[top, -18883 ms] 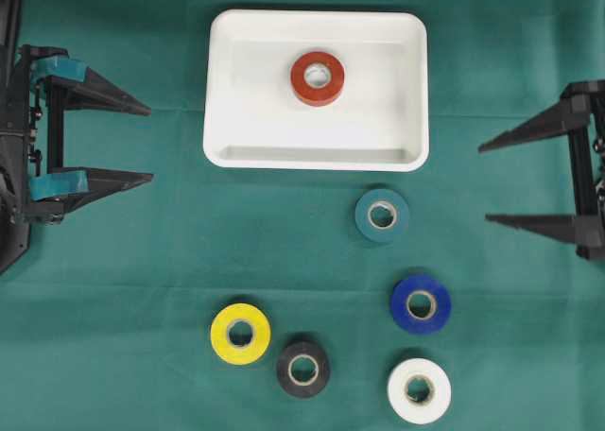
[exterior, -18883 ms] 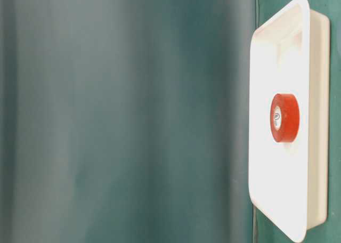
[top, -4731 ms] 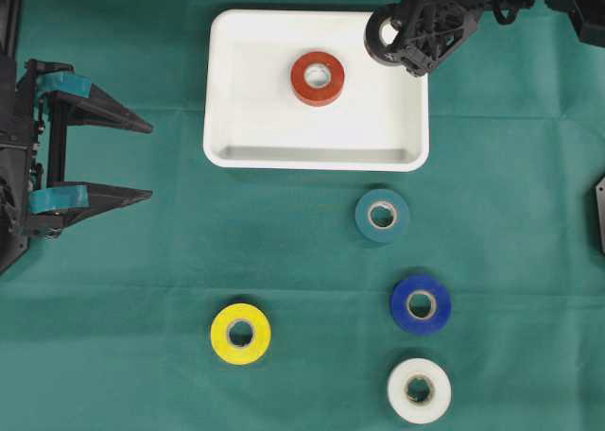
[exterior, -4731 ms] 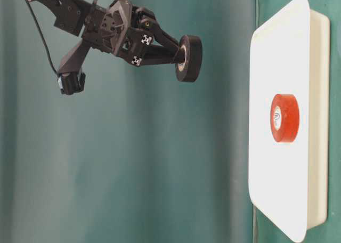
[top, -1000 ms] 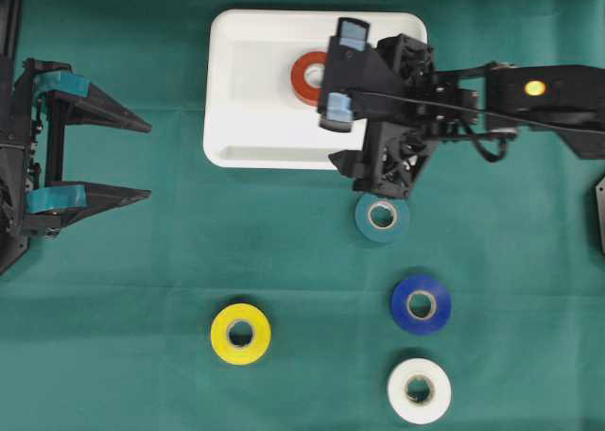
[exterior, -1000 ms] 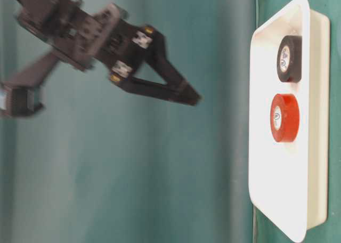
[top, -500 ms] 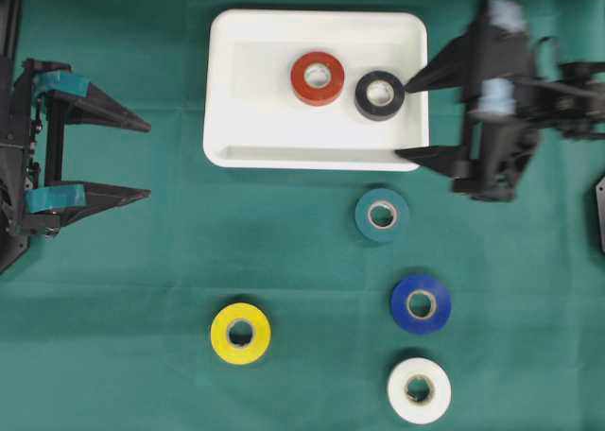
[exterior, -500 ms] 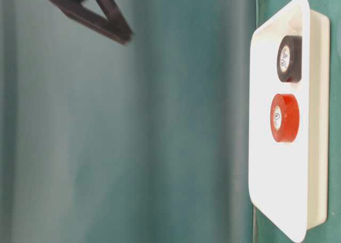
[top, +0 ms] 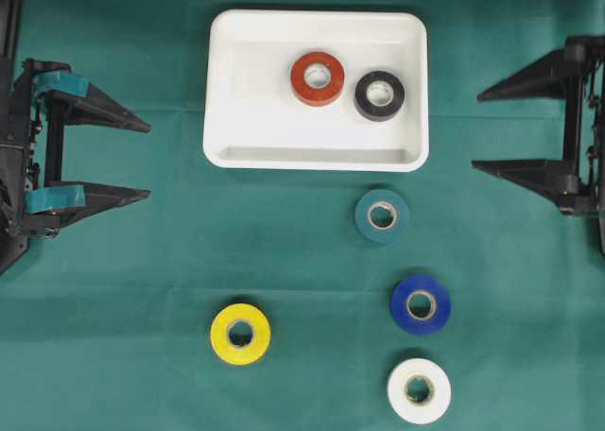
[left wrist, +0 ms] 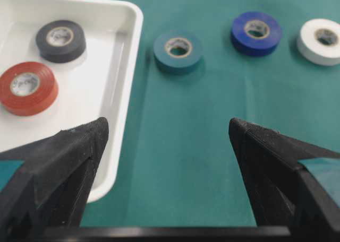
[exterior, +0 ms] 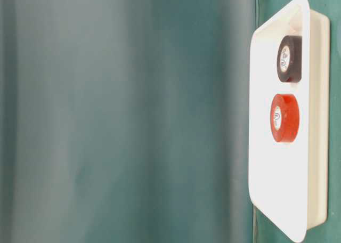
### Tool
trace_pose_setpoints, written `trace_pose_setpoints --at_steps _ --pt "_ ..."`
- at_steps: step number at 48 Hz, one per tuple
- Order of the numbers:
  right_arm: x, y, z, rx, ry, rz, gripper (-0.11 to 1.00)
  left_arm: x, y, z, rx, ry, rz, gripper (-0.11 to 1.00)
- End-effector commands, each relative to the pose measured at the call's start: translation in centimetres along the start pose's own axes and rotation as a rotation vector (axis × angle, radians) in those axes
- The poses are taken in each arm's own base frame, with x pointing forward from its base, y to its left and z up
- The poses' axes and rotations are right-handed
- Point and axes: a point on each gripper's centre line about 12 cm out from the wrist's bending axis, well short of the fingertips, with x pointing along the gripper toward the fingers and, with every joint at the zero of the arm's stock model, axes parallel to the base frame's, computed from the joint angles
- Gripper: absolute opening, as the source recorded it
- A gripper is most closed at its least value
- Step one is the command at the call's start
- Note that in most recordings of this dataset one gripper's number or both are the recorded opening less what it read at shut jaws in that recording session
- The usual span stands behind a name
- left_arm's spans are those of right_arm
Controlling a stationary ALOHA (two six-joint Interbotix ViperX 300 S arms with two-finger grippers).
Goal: Pick up the tape from a random location and place it into the white case.
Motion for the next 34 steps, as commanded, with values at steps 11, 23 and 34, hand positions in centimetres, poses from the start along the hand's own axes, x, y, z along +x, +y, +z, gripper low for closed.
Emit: trace_pose_setpoints --at_steps 11,23,34 --pt "0.5 0.1 -2.3 0.011 -0.01 0.029 0.88 0.0 -0.1 0.4 0.0 -0.015 -0.003 0.95" --pt "0.5 0.0 -2.5 0.009 -0.008 0.029 0.88 0.0 -0.1 0.2 0.0 -0.011 -0.003 0.95" --pt "0.5 0.1 -2.5 0.009 -0.011 0.03 0.88 0.0 -0.1 0.1 0.001 -0.009 -0.003 0.95"
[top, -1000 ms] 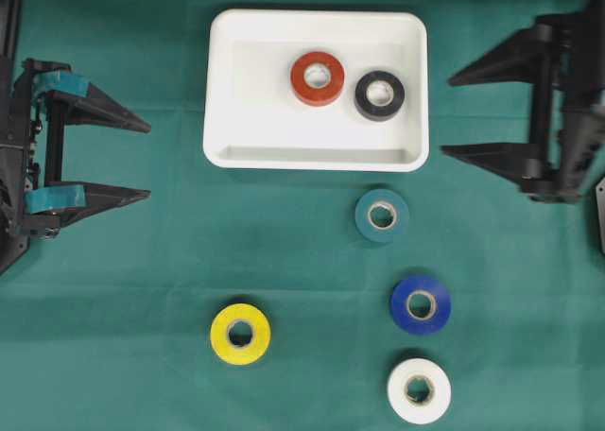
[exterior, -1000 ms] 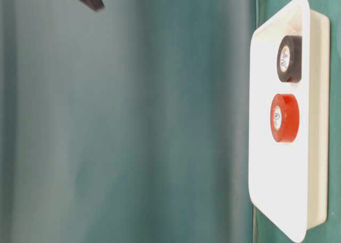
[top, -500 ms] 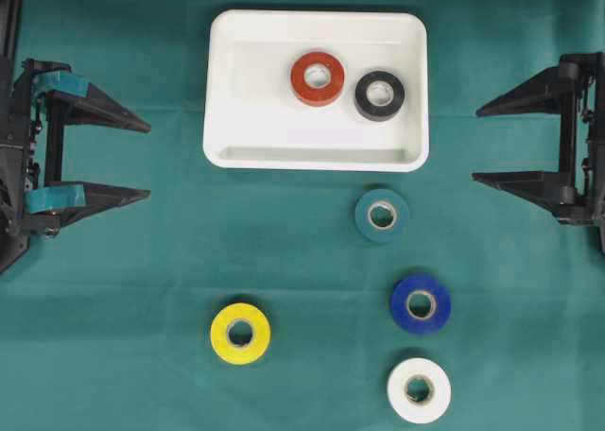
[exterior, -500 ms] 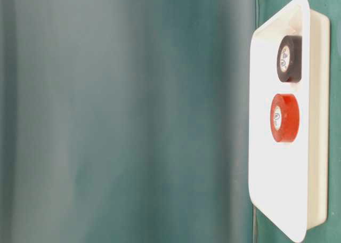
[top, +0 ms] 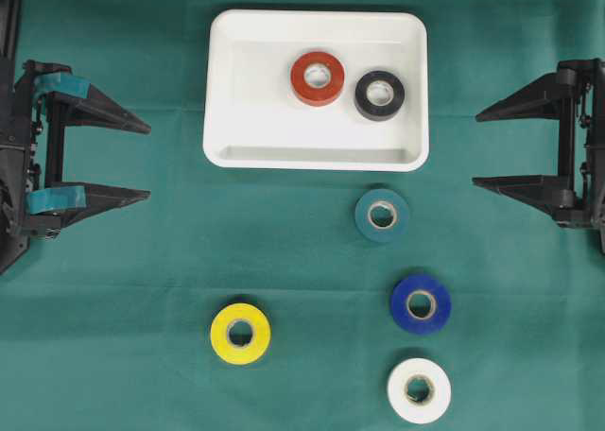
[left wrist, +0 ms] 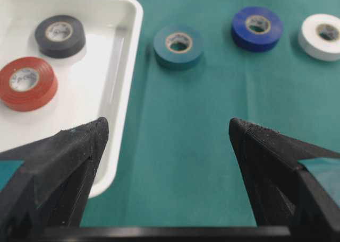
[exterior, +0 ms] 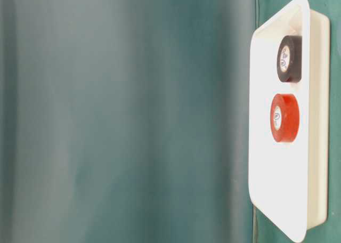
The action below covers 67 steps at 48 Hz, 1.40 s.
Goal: Pick up the tape from a random location and place it into the white case.
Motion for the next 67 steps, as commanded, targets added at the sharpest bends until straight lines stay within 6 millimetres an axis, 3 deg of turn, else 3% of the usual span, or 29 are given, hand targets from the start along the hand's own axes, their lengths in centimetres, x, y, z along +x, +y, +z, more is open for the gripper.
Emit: trace_pose_setpoints --at_steps 1,22,45,67 --pt "0.0 0.2 0.6 0.002 -0.017 0.007 0.88 -0.1 0.0 0.6 0.0 -0.018 -0.001 0.95" --pt "-0.1 0.2 0.6 0.002 -0.019 0.008 0.88 0.0 -0.5 0.5 0.004 -0.015 -0.021 0.95" --pt "-0.1 0.2 0.6 -0.001 -0.017 0.007 0.88 -0.5 -5.4 0.4 0.083 -0.031 -0.224 0.95" --pt "-0.1 0.2 0.7 -0.001 -0.022 0.008 0.88 0.1 -5.5 0.4 0.085 -0.025 -0.223 0.95"
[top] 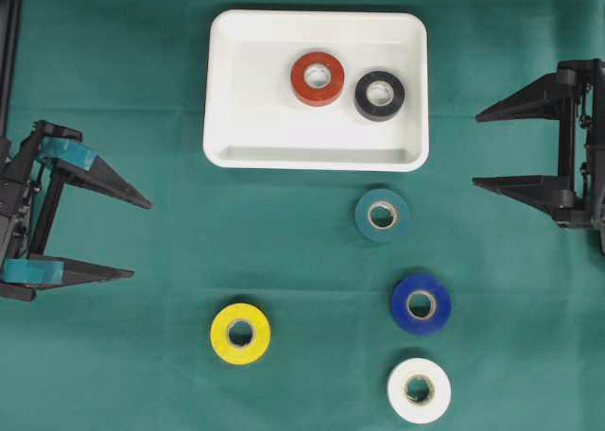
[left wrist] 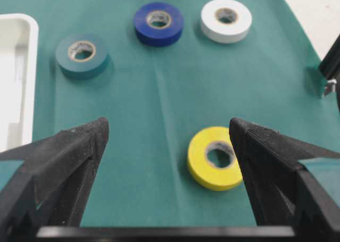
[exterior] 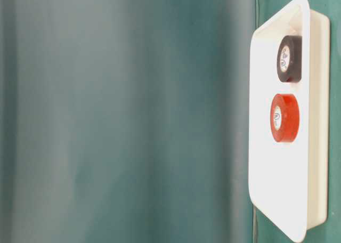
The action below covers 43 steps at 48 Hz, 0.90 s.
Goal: Pick up the tape from a random location and place it into the white case.
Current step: 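Move the open left gripper across the table toward the blue roll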
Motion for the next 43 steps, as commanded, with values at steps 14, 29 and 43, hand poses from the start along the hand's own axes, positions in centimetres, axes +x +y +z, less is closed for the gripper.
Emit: trace_pose_setpoints --at_steps 14,29,43 --pt "-0.1 0.2 0.7 0.0 -0.023 0.008 0.88 3.0 0.0 2.1 -0.001 -0.063 0.0 0.95" --pt "-0.1 0.2 0.7 -0.002 -0.022 0.008 0.87 8.5 0.0 5.2 -0.001 -0.052 0.005 0.95" --pt "-0.2 0.2 0.8 -0.005 -0.027 0.008 0.87 13.9 0.0 9.0 0.007 -0.062 0.007 0.95"
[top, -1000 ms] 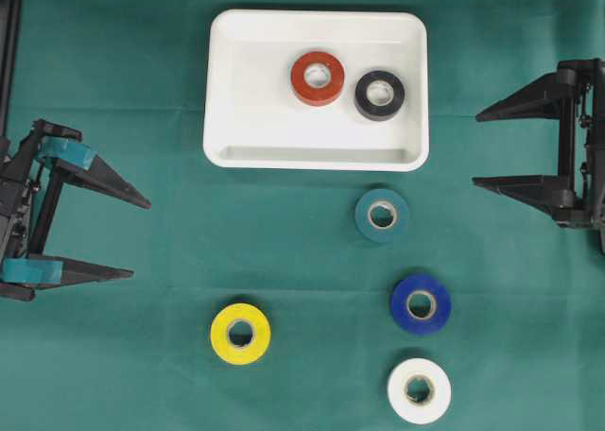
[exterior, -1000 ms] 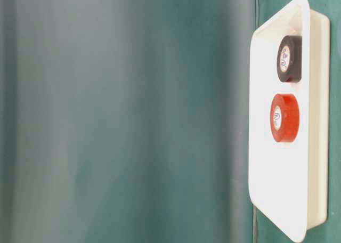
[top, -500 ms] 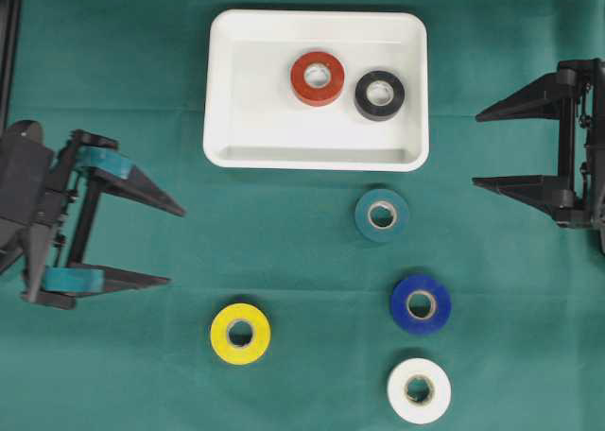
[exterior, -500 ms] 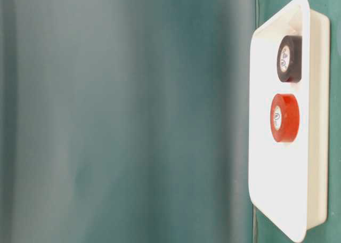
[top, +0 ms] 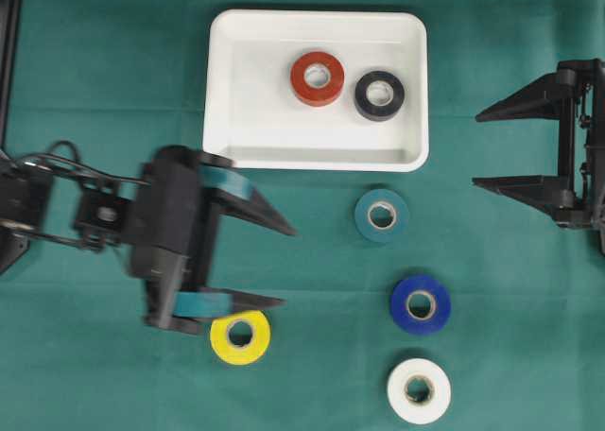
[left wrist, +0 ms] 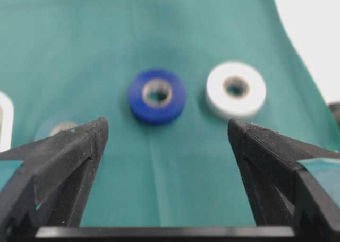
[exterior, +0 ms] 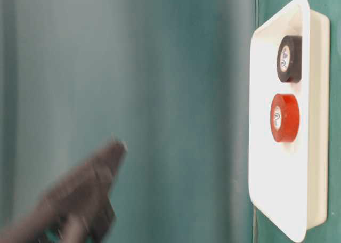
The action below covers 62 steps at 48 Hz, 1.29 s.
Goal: Pick up the tape from a random location and place it into the white case.
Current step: 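Move the open left gripper across the table toward the blue roll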
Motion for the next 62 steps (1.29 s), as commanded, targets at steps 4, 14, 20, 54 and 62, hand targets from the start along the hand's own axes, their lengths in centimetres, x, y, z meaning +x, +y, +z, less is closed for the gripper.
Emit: trace_pose_setpoints --at_steps 4,14,20,54,62 --pt "-0.3 0.2 0.8 -0.006 -0.031 0.009 0.87 1.8 0.0 3.5 0.006 -0.063 0.0 0.95" --pt "-0.4 0.2 0.9 -0.009 -0.036 0.008 0.87 4.3 -0.1 5.9 0.013 -0.098 0.001 0.95" --pt "-0.4 0.2 0.9 -0.009 -0.037 0.009 0.87 5.8 0.0 6.7 0.031 -0.106 0.003 0.95" --pt "-0.4 0.2 0.9 -0.015 -0.035 0.007 0.87 11.0 1.5 8.7 0.029 -0.099 0.033 0.95" --pt "-0.5 0.2 0.9 -0.015 -0.036 0.007 0.87 10.9 1.6 8.7 0.029 -0.095 0.034 0.95"
